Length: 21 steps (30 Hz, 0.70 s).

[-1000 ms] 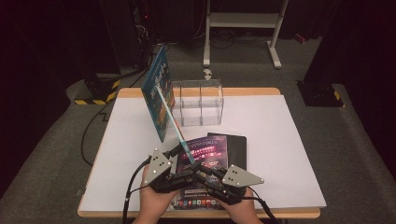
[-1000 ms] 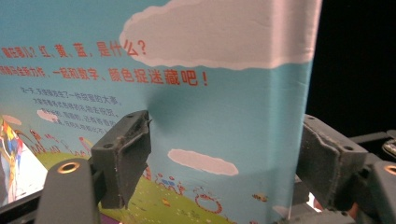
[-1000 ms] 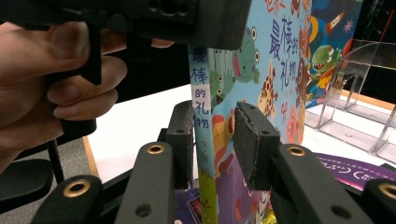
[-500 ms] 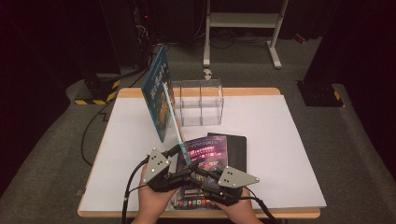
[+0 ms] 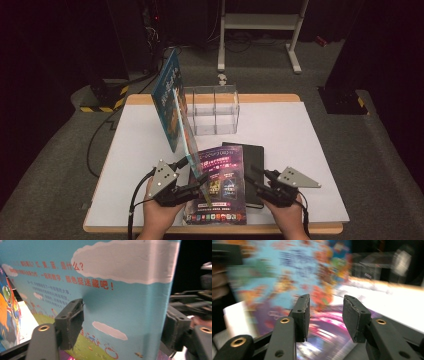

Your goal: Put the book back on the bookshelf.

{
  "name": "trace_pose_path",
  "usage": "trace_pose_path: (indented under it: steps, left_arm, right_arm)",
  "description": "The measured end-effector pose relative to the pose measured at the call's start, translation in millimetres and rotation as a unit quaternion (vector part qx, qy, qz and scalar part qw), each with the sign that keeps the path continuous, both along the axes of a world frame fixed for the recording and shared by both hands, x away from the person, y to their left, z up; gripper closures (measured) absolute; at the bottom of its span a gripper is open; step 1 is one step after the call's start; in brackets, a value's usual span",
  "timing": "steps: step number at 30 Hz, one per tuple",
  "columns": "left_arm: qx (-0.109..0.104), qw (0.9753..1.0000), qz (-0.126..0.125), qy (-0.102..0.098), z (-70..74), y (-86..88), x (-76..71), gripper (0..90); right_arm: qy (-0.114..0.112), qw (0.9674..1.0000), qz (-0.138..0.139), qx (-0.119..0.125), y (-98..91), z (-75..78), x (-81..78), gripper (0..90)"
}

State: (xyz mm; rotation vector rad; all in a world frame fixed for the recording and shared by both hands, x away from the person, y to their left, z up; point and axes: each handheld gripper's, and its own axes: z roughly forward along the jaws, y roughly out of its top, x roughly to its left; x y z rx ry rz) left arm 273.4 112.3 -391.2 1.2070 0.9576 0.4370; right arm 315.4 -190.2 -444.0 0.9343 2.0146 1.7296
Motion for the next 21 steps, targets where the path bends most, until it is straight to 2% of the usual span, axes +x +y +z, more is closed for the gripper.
trace_pose_path:
  steps: [2,5,10,14,21]
  left_arm:
    - [0.0,1.0,-0.004,0.002,-1.3,2.9,-0.5,32.0]
    - [-0.001,1.0,-0.004,0.007,-2.1,6.8,-1.1,34.2]
    - [0.006,0.9999,0.005,0.007,-3.4,11.5,-3.4,37.0]
    - [0.009,0.9998,0.013,0.011,-3.0,15.6,-5.0,37.5]
    - [0.029,0.9992,0.028,0.005,-2.5,17.8,-9.5,42.1]
  right_arm:
    - [0.024,0.9992,-0.02,0.023,-12.4,-9.3,8.0,57.7]
    - [0.031,0.9989,-0.031,0.015,-17.6,-16.1,11.1,58.0]
    - [0.03,0.999,-0.033,-0.005,-18.4,-21.1,11.3,58.1]
    - [0.028,0.999,-0.034,-0.007,-18.7,-21.1,11.0,58.1]
    - [0.03,0.999,-0.033,-0.004,-16.7,-21.2,13.5,58.3]
